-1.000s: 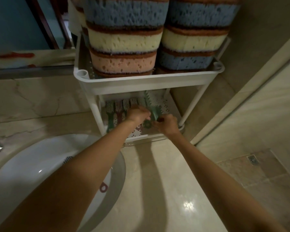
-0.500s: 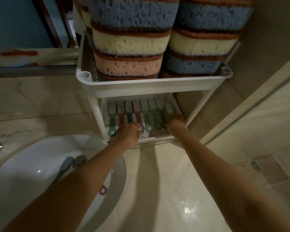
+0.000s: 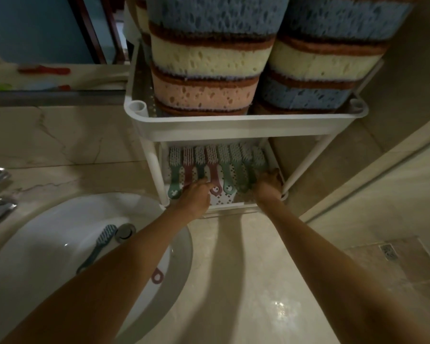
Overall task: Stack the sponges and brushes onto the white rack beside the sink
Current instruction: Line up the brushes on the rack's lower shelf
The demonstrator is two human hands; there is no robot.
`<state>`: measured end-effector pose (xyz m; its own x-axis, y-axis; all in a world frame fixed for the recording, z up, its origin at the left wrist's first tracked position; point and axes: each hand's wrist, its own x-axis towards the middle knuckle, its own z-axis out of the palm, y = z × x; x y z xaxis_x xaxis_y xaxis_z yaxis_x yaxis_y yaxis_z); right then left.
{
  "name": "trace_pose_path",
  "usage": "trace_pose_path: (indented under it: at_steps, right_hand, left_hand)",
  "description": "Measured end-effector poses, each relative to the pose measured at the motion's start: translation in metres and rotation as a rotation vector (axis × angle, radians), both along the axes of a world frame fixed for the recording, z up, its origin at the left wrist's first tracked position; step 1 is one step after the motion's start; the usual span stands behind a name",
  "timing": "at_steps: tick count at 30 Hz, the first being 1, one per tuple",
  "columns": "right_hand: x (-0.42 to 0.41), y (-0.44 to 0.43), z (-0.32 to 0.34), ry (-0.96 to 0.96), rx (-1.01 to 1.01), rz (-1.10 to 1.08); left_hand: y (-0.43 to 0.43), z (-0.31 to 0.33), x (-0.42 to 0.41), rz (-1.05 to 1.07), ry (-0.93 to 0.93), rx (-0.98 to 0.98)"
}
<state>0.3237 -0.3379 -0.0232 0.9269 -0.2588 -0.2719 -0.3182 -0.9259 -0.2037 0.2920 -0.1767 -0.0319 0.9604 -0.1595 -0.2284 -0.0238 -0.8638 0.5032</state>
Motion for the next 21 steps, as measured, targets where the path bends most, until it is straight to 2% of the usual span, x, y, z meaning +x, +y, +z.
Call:
trace_pose_path:
  at_steps: [5,9,13,17,19,21]
  right_hand:
    - [-0.014,0.002,-0.007,-0.051,-0.03,0.013]
    - [-0.04,0.012,-0.009,-0.253,0.011,0.009]
    - [-0.08,0.042,-0.016,-0.555,0.172,0.077]
    - [-0.123,0.095,-0.016,-0.672,0.428,0.168]
    - [-0.145,0.125,-0.025,-0.615,0.497,0.311]
    - [-0.16,0.153,-0.039,-0.398,0.531,0.455]
  left_hand:
    - [-0.004,0.006,-0.007,0.084,-0.076,-0.066]
    - [0.0,0.012,-0.026,0.139,-0.151,-0.19]
    - [0.023,0.015,-0.064,0.249,-0.174,-0.322]
    - [0.07,-0.001,-0.111,0.433,-0.187,-0.377]
    - [0.096,-0.014,-0.134,0.567,-0.119,-0.359]
    - [0.121,-0.03,-0.151,0.684,-0.028,-0.321]
